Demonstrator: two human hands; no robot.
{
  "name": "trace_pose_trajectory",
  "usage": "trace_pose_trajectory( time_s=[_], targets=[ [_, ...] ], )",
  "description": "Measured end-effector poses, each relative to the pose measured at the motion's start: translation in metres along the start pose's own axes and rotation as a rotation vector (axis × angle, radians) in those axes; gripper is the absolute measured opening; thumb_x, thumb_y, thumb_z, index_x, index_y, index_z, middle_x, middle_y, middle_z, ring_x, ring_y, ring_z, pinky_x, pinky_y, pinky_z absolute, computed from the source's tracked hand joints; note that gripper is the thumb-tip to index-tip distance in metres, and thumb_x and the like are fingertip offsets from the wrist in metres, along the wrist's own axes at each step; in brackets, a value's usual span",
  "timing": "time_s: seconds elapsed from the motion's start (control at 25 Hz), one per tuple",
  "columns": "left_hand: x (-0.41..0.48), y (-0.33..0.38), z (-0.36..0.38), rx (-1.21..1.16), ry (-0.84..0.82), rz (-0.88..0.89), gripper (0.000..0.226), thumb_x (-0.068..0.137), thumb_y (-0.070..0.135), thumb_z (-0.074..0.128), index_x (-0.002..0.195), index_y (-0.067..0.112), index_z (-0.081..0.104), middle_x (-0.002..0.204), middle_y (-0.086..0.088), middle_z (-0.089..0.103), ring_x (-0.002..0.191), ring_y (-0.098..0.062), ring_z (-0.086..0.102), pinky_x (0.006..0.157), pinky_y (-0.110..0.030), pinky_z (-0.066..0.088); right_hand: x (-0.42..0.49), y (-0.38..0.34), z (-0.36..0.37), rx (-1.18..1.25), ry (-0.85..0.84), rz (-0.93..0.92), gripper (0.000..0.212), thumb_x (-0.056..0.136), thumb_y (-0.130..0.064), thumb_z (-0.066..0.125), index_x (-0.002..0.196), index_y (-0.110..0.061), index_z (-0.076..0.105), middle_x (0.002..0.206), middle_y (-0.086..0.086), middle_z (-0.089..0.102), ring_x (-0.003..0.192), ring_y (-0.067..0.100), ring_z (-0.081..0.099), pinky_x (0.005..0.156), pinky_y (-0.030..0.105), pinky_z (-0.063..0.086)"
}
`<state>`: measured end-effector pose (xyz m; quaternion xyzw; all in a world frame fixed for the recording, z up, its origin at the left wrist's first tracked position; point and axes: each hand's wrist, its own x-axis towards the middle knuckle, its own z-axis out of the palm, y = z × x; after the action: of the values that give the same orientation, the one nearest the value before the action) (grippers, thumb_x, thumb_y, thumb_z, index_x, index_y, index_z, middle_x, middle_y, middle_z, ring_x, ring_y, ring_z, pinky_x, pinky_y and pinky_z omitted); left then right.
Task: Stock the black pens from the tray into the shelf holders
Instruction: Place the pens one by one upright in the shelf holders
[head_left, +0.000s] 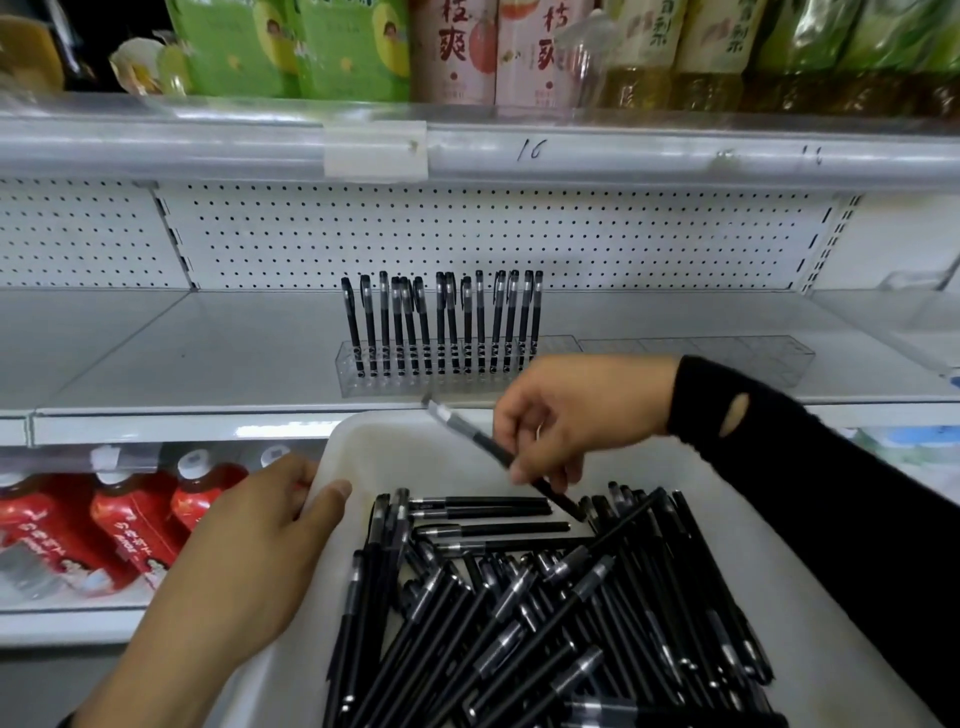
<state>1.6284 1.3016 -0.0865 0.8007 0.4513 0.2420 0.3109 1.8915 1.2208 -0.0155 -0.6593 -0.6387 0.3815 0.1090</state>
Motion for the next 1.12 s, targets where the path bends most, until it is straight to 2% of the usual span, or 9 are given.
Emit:
trace_pose_trajectory(
  time_s=[0.12,0.28,0.4,0.48,0.6,0.76,0.84,1.0,1.12],
  targets=[
    [-0.001,0.001,0.0,0.013,0.006,0.001,0.02,0.095,0.04,0.054,0.083,0.027,0.063,0.066,0.007,0.07,0.063,-0.006,0.063,0.057,-0.029,0.042,-0.01,0.013,-0.034,0.184,0.214,-0.066,0.013,0.086,-0.009,0.072,0.096,-0.002,0.068,0.083,0.011,0.075,0.068,0.016,0.07,0.062,0.024,0.056],
    [-0.001,0.003,0.0,0.024,0.002,-0.014,0.021,0.095,0.04,0.054,0.082,0.027,0.063,0.064,0.007,0.07,0.059,-0.005,0.062,0.054,-0.029,0.041,0.002,0.046,-0.062,0.345,0.589,0.016,0.015,0.086,-0.012,0.074,0.098,-0.004,0.07,0.091,0.015,0.075,0.079,0.021,0.073,0.078,0.031,0.061],
    [0.0,0.003,-0.001,0.017,-0.006,-0.019,0.022,0.095,0.04,0.054,0.081,0.025,0.063,0.065,0.007,0.07,0.058,-0.007,0.062,0.056,-0.03,0.043,0.031,0.077,-0.069,0.379,0.949,0.12,0.006,0.086,-0.01,0.076,0.089,-0.009,0.07,0.091,0.015,0.076,0.081,0.023,0.075,0.082,0.037,0.062],
    [0.0,0.003,0.0,0.012,-0.011,-0.019,0.023,0.095,0.04,0.053,0.081,0.026,0.063,0.065,0.008,0.07,0.058,-0.006,0.062,0.056,-0.03,0.043,0.051,0.093,-0.074,0.35,1.091,0.188,0.011,0.085,-0.01,0.076,0.077,-0.013,0.07,0.085,0.014,0.076,0.078,0.025,0.075,0.082,0.042,0.062],
    [0.0,0.004,-0.001,-0.001,-0.019,-0.028,0.023,0.096,0.04,0.052,0.082,0.025,0.062,0.063,0.01,0.07,0.058,-0.003,0.061,0.055,-0.03,0.041,0.07,0.102,-0.081,0.079,1.067,0.351,0.01,0.089,-0.018,0.071,0.083,-0.011,0.074,0.085,0.009,0.076,0.084,0.026,0.074,0.087,0.042,0.059],
    [0.001,0.004,-0.001,0.004,-0.02,-0.028,0.021,0.096,0.039,0.053,0.082,0.025,0.061,0.061,0.014,0.068,0.059,0.002,0.06,0.054,-0.029,0.038,0.084,0.104,-0.083,-0.013,1.07,0.38,0.016,0.092,-0.017,0.065,0.098,-0.006,0.076,0.092,0.01,0.077,0.089,0.027,0.073,0.091,0.039,0.056],
    [0.002,0.004,0.0,0.007,-0.02,-0.031,0.021,0.096,0.04,0.052,0.083,0.026,0.062,0.063,0.014,0.069,0.06,0.002,0.061,0.055,-0.029,0.039,0.089,0.104,-0.082,-0.067,1.042,0.382,0.016,0.092,-0.018,0.065,0.096,-0.007,0.076,0.093,0.009,0.077,0.089,0.027,0.073,0.09,0.038,0.056],
    [0.003,0.003,0.0,0.012,-0.036,-0.038,0.022,0.096,0.042,0.051,0.084,0.027,0.062,0.065,0.011,0.071,0.06,0.0,0.062,0.057,-0.03,0.043,0.096,0.109,-0.078,-0.11,0.982,0.371,0.012,0.089,-0.018,0.068,0.08,-0.011,0.07,0.089,0.011,0.076,0.087,0.028,0.072,0.087,0.038,0.058],
    [0.002,0.003,0.0,0.002,-0.036,-0.031,0.021,0.096,0.041,0.051,0.084,0.027,0.062,0.067,0.013,0.071,0.062,0.001,0.062,0.057,-0.03,0.042,0.099,0.111,-0.075,-0.135,0.949,0.372,0.014,0.089,-0.019,0.068,0.083,-0.007,0.072,0.087,0.011,0.075,0.086,0.029,0.072,0.086,0.038,0.058]
  ],
)
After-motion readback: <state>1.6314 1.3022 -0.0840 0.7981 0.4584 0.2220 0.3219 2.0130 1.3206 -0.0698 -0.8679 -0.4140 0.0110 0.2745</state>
